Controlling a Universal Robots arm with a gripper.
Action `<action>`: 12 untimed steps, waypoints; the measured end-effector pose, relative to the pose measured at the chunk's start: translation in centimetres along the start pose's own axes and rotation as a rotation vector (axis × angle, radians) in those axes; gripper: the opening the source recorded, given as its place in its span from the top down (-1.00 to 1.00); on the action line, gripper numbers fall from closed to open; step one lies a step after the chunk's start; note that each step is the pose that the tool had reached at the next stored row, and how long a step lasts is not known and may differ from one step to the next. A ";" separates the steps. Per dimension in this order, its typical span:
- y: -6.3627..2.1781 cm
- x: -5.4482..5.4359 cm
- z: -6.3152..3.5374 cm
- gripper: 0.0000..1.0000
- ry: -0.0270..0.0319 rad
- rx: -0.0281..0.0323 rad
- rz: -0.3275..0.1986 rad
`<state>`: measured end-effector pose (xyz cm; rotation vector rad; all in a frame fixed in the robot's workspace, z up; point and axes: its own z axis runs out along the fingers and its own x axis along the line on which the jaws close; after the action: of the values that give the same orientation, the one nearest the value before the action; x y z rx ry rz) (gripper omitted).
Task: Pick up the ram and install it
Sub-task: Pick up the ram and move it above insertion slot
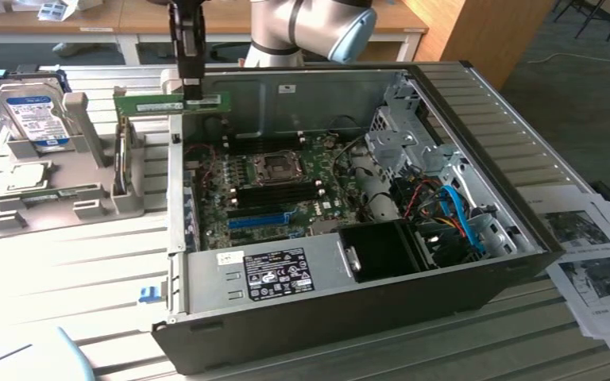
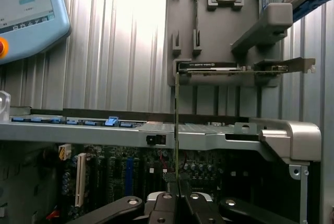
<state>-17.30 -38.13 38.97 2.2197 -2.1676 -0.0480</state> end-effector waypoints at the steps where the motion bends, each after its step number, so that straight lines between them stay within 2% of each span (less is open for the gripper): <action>1: -0.22 0.0 -0.01 0.78 0.0000 0.0000 0.000; 12: -2.52 0.1 -0.12 0.78 -0.0001 0.0001 0.000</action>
<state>-14.77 -38.12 38.96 2.2197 -2.1678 -0.0480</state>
